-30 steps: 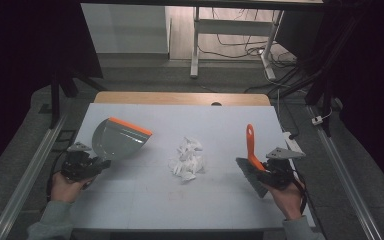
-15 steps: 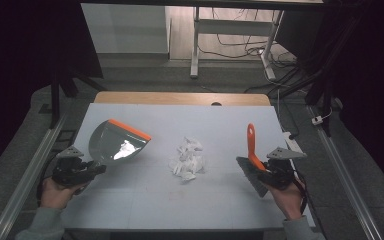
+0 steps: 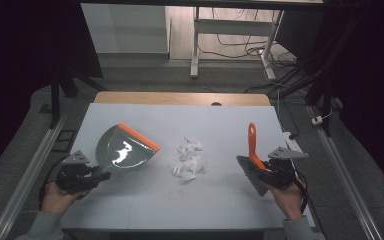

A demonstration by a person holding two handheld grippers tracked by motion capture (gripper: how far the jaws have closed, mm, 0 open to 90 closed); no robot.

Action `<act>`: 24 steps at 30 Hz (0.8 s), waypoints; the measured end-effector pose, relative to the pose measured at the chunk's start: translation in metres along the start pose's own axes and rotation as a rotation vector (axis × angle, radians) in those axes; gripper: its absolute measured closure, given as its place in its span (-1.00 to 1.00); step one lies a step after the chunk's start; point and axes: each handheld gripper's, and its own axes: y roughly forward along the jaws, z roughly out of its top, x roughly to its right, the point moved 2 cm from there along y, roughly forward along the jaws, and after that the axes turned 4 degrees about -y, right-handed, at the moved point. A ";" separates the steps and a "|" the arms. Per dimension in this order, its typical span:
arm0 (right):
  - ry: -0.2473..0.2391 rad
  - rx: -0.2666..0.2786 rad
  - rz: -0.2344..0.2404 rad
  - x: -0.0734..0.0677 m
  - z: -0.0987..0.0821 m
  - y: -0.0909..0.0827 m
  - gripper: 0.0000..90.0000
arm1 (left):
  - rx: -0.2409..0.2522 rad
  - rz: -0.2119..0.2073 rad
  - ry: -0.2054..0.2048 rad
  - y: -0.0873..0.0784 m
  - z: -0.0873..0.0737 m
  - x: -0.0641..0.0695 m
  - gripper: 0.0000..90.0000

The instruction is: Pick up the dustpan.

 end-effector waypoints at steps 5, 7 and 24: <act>-0.001 0.004 0.001 0.000 0.000 0.000 0.56 | -0.012 -0.030 0.036 -0.002 -0.005 0.010 0.37; 0.000 0.007 0.002 0.000 0.000 0.000 0.56 | -0.030 -0.040 0.049 0.000 -0.007 0.014 0.37; 0.006 0.031 0.007 -0.001 0.003 -0.001 0.56 | -0.154 -0.090 0.165 0.029 -0.012 0.038 0.37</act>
